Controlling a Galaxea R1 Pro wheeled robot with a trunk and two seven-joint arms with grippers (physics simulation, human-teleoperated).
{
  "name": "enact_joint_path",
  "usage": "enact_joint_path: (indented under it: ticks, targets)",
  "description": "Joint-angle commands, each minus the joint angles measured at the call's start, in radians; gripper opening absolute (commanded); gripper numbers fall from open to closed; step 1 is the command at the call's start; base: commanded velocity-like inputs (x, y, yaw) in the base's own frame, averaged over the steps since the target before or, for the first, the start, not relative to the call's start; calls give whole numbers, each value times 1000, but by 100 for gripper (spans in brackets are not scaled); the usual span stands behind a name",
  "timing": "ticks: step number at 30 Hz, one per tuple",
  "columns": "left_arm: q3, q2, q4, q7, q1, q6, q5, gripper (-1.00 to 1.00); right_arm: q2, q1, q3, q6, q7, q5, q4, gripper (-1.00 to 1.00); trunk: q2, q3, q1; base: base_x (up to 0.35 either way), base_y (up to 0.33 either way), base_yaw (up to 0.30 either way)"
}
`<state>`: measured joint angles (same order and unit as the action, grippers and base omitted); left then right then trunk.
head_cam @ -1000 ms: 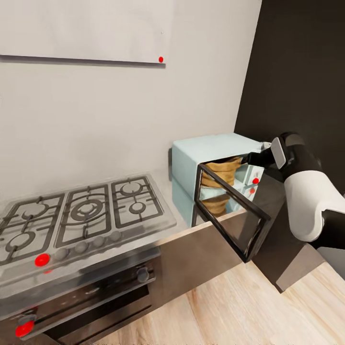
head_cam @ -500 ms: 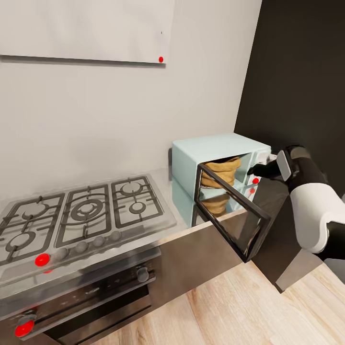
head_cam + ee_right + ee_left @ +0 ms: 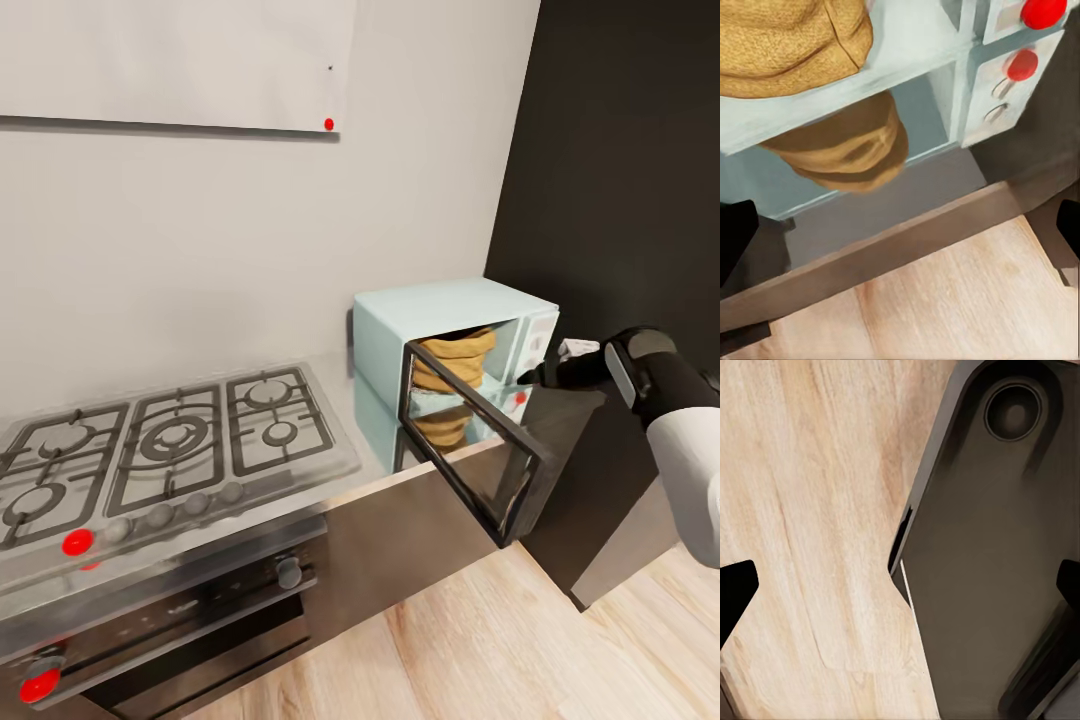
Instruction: In the kitchen, take the popcorn bag from the countertop, put it into the microwave, and heat it until the popcorn is cooked so the cooked popcorn ends up inside the bag.
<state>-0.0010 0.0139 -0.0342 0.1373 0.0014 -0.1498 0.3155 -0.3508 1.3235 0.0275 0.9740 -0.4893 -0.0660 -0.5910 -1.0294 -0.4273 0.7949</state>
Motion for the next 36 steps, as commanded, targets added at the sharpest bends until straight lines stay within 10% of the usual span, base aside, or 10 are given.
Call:
enact_joint_path:
  ticks: [1, 36]
  targets:
    - [-1, 0, -1, 2, 0, -2, 3, 100, -1, 0, 3, 2, -8, -7, -1, 100, -1, -1, 0, 0, -265, 0]
    - [9, 6, -1, 1, 0, -4, 10, 100, 38, -17, -6, 4, 1, 17, -18, 100, -1, 5, 0, -63, -94, 96]
